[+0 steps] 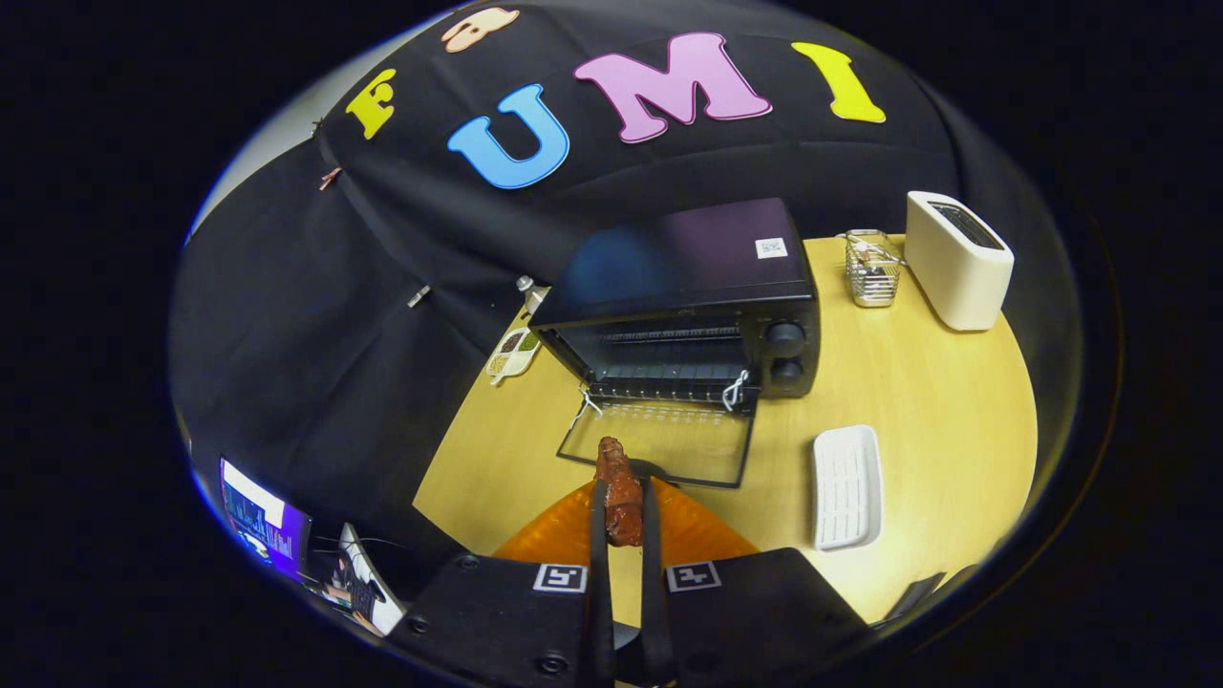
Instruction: Open the toaster oven, put the food inside, and close the toaster oven door.
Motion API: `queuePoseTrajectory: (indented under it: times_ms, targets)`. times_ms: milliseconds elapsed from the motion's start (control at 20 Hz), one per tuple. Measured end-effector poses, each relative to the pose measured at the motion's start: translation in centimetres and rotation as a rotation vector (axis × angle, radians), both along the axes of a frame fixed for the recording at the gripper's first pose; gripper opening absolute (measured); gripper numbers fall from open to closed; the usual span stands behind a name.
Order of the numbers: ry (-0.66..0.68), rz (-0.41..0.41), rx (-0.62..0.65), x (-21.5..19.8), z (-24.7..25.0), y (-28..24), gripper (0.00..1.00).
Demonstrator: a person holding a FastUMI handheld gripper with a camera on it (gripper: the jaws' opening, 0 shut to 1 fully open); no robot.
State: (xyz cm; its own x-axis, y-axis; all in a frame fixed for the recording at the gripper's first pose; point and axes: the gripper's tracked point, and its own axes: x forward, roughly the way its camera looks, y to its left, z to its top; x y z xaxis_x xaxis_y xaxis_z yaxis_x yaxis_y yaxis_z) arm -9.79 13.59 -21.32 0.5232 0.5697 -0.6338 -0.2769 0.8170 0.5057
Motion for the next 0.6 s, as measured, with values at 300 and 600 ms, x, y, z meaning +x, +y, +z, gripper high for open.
queuePoseTrajectory:
  times_ms: [300,600]
  targets:
    - [-0.054,-0.124,0.028,2.6,-2.3,5.9,0.15]
    - [-0.059,-0.277,0.091,9.1,-5.8,9.0,0.15]
